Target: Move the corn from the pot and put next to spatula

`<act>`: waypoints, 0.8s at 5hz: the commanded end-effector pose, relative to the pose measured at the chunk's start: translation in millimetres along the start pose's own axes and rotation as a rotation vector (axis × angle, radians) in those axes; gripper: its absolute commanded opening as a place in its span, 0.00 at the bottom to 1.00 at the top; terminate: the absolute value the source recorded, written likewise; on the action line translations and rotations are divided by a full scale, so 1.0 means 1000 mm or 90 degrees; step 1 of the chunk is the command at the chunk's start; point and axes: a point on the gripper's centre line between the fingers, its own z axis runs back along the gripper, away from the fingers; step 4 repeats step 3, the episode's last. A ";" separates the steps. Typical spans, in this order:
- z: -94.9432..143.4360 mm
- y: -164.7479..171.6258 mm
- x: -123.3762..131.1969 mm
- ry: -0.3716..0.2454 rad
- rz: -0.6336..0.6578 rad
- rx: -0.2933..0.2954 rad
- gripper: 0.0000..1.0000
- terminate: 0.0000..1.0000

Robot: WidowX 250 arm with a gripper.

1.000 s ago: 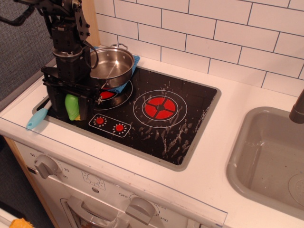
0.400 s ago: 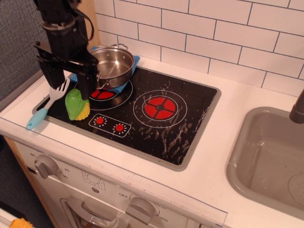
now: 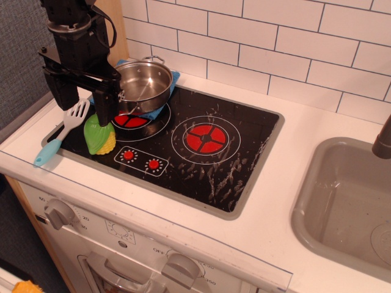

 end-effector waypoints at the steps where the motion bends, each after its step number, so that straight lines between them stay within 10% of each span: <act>1: 0.015 0.006 0.002 -0.025 0.004 0.014 1.00 0.00; 2: 0.015 0.006 0.002 -0.025 0.004 0.014 1.00 0.00; 3: 0.015 0.006 0.002 -0.025 0.004 0.014 1.00 1.00; 4: 0.015 0.006 0.002 -0.025 0.004 0.014 1.00 1.00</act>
